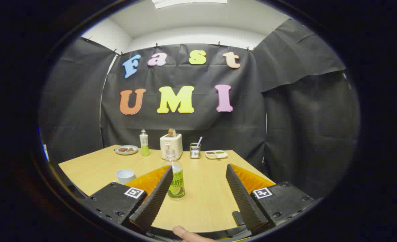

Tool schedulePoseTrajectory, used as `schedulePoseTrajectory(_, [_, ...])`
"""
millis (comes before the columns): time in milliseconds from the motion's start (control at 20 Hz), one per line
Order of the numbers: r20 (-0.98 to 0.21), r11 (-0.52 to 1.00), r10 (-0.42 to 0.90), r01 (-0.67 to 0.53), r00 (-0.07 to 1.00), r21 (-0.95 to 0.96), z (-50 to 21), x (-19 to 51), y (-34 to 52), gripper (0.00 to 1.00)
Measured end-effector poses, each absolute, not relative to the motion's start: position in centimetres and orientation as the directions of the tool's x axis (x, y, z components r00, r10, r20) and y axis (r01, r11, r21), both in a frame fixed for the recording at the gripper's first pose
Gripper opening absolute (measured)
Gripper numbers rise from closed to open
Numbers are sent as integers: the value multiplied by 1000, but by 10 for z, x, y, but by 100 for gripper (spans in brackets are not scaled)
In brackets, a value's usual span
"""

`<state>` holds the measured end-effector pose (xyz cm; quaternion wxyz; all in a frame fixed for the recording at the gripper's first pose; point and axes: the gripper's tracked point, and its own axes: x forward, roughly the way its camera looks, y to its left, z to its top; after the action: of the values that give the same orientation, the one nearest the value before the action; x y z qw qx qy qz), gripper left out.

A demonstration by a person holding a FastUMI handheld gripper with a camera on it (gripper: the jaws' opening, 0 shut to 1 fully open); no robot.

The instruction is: Take the bottle from table, then pour the juice into the cup, finally place the bottle on the coaster

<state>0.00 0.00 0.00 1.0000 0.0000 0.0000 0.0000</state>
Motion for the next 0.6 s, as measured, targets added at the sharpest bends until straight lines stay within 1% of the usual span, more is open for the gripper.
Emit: schedulePoseTrajectory(600, [-30,1000,-7,7,1000,4,-13,13,2,100])
